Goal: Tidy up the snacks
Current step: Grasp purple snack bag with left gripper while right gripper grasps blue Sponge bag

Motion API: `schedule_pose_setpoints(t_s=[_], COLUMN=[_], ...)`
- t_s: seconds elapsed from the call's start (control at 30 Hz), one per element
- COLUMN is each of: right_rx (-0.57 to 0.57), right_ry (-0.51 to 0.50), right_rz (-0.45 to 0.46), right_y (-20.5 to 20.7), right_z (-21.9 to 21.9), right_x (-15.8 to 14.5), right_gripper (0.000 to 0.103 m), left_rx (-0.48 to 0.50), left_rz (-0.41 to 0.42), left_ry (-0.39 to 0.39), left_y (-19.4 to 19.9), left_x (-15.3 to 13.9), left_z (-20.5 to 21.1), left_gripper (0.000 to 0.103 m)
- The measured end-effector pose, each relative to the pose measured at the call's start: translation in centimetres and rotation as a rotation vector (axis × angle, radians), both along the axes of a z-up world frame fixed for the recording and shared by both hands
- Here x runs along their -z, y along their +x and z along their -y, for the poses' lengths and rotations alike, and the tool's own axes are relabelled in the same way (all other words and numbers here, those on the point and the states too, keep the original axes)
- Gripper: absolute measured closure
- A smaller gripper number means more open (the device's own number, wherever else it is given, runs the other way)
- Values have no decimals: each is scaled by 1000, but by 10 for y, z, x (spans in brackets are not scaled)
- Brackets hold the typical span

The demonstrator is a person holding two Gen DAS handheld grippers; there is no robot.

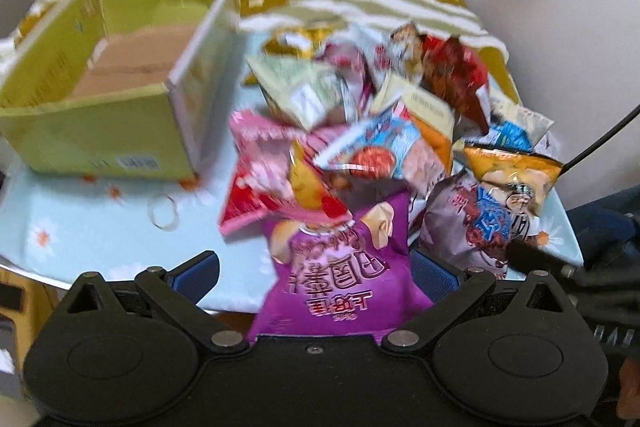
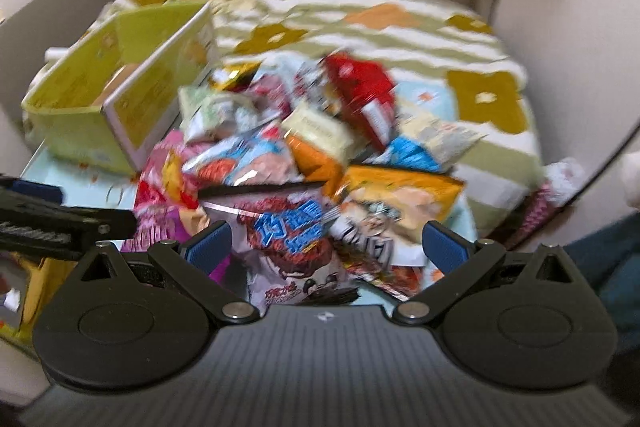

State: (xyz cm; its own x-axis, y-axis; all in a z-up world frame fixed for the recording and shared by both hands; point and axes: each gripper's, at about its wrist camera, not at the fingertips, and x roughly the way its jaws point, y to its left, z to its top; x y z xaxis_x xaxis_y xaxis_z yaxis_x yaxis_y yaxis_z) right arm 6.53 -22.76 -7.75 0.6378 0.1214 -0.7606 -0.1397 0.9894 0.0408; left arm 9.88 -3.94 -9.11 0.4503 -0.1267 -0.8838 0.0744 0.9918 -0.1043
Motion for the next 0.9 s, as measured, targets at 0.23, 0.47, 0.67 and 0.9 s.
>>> schedule_pose_setpoints(t_s=[0.23, 0.47, 0.67, 0.9], right_rx=[-145, -223, -251, -267], right_ry=[26, 88, 103, 117], right_rz=[-61, -146, -183, -208], right_y=[19, 38, 43, 50], right_z=[3, 2, 3, 2], right_x=[34, 61, 72, 79], right_gripper=[0, 0, 2, 15], left_rx=[-50, -66, -66, -59], left_rz=[-75, -141, -124, -109], left_ry=[-38, -97, -93, -78], left_y=[20, 29, 31, 26], left_x=[32, 53, 54, 49], left_z=[0, -1, 0, 0], left_gripper=[1, 12, 17, 20])
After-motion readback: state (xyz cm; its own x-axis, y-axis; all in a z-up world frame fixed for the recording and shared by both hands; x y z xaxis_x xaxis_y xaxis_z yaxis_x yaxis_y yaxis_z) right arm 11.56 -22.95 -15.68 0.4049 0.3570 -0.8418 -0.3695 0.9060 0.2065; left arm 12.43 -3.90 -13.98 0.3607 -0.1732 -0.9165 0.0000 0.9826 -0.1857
